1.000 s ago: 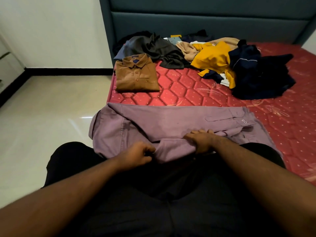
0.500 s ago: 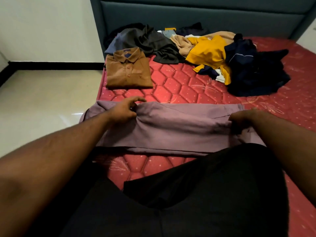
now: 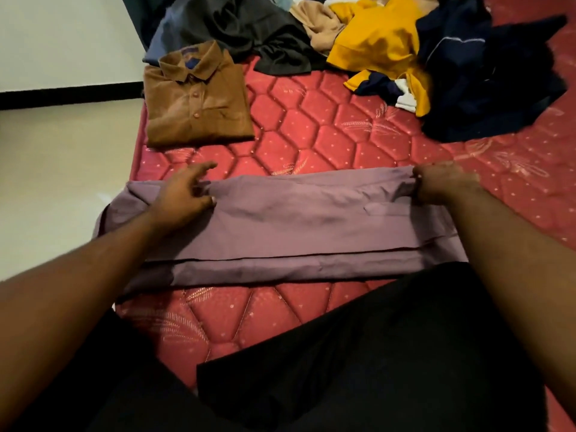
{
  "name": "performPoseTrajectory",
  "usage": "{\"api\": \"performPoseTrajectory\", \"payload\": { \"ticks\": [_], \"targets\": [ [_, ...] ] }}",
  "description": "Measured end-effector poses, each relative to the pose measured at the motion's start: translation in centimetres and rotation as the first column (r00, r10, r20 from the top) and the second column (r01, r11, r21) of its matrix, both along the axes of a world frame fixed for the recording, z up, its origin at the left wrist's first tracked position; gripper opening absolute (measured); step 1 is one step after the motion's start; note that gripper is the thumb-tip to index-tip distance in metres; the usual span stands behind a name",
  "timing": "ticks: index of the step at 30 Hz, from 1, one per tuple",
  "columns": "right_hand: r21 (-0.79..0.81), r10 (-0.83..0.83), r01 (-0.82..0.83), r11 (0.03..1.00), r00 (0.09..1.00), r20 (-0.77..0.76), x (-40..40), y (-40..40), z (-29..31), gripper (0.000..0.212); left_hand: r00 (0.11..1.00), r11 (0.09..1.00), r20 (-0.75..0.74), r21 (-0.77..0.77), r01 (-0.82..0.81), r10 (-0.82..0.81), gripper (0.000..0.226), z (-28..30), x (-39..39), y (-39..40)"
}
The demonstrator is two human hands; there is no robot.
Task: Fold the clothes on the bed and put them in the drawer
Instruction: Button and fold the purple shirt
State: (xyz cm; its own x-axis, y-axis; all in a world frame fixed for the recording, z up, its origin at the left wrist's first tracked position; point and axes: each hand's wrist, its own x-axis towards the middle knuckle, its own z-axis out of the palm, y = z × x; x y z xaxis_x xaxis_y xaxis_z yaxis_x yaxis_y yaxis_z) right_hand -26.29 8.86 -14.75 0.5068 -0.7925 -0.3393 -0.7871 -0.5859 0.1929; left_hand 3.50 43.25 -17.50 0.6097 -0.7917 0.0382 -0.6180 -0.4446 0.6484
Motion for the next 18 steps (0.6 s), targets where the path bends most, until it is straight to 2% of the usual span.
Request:
{"api": "performPoseTrajectory", "payload": {
  "ticks": [1,2,3,4,5,6,8,10,13,16,18],
  "targets": [
    [-0.031,-0.064,0.067,0.997,0.993,0.098,-0.7,0.9,-0.5,0.062,0.958,0.999,0.282,-0.001,0.042,-0.040,0.049,0.0,-1.1,0.5],
    [-0.052,-0.109,0.121,0.991,0.975,0.195,-1.3,1.8,-0.9,0.066,0.844,0.994,0.527,0.018,0.111,-0.103,0.047,0.0,-2.5,1.0],
    [-0.056,-0.128,0.148,0.987,0.956,0.265,-1.5,2.6,-1.2,0.071,0.734,0.981,0.655,0.062,0.182,-0.177,0.049,-0.2,-3.9,1.5],
    [-0.041,-0.124,0.143,0.989,0.944,0.306,-1.8,3.1,-1.4,0.077,0.666,0.958,0.693,0.141,0.249,-0.275,0.053,-0.8,-5.2,2.0],
    [0.014,-0.120,0.122,0.992,0.941,0.315,-1.8,3.4,-1.8,0.081,0.643,0.923,0.663,0.257,0.287,-0.384,0.059,-1.8,-6.1,2.5],
    [0.089,-0.127,0.107,0.990,0.953,0.276,-2.0,3.7,-2.2,0.084,0.655,0.872,0.580,0.383,0.305,-0.484,0.064,-2.9,-6.8,3.1],
    [0.269,-0.193,0.153,0.951,0.973,0.128,-3.0,3.7,-3.2,0.093,0.704,0.784,0.420,0.532,0.321,-0.573,0.068,-5.2,-6.9,4.5],
    [0.337,-0.284,0.248,0.908,0.957,0.060,-4.1,3.4,-4.2,0.110,0.740,0.776,0.373,0.549,0.310,-0.559,0.069,-6.3,-6.2,5.3],
    [0.228,-0.342,0.296,0.928,0.919,0.199,-3.8,3.9,-3.7,0.130,0.742,0.781,0.381,0.547,0.300,-0.551,0.072,-5.9,-5.9,5.1],
    [0.105,-0.394,0.383,0.918,0.849,0.352,-4.5,4.4,-2.1,0.118,0.793,0.812,0.343,0.502,0.299,-0.504,0.079,-5.7,-6.4,5.0],
    [0.112,-0.507,0.509,0.854,0.764,0.399,-5.5,3.9,-1.7,0.105,0.851,0.861,0.290,0.408,0.303,-0.437,0.079,-5.6,-6.4,5.0]
  ]
}}
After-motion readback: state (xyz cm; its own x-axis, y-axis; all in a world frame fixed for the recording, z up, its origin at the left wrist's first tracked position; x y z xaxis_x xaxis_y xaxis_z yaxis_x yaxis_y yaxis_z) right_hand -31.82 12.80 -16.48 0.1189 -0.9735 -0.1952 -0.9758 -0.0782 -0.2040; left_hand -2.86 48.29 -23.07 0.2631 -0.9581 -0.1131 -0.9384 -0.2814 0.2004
